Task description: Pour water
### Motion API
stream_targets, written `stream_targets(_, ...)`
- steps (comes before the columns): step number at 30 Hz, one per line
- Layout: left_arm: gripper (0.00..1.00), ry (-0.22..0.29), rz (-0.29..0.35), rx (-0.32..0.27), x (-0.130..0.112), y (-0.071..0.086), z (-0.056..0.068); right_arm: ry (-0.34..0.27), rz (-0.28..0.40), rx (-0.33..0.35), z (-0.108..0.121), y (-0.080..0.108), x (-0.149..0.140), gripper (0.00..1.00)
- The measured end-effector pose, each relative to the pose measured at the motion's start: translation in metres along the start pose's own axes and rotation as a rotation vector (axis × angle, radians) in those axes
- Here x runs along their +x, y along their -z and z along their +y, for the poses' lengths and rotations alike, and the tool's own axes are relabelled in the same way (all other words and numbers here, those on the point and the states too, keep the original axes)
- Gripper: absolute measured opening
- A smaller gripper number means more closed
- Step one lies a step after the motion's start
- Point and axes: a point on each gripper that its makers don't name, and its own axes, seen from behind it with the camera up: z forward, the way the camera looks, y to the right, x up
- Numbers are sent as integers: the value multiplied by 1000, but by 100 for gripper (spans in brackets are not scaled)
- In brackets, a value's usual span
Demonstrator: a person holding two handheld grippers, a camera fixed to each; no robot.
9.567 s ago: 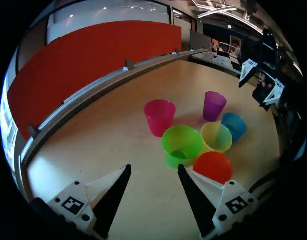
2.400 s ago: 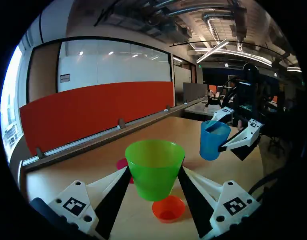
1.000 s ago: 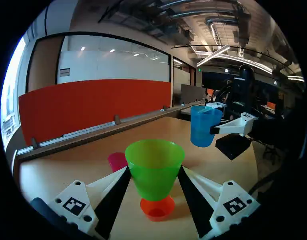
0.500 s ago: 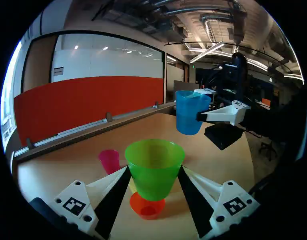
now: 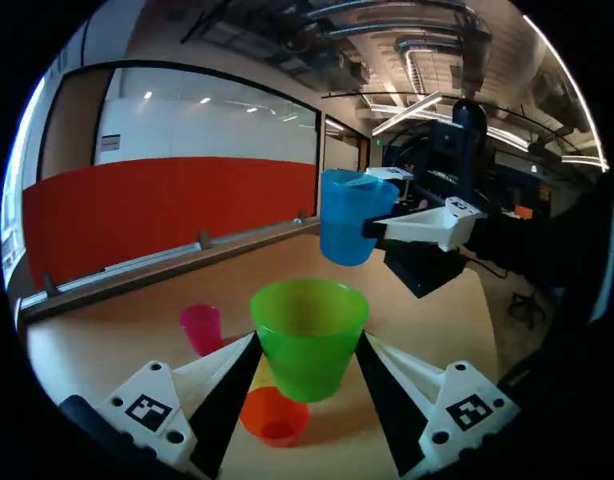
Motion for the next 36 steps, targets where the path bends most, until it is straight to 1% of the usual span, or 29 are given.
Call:
stream_targets(6, 82, 6, 25, -5, 9, -1, 2, 35, 0, 2, 4, -3, 8, 88)
stream_targets(15, 82, 11, 45, -27, 16, -2, 11, 87, -16, 10, 10, -7, 14, 88)
stream_targets(21, 82, 12, 49, -31, 16, -3, 14, 141, -34, 17, 12, -11, 17, 88)
stream_targets(36, 82, 12, 71, -42, 17, -9, 19, 271, -46, 31, 15, -20, 29, 88)
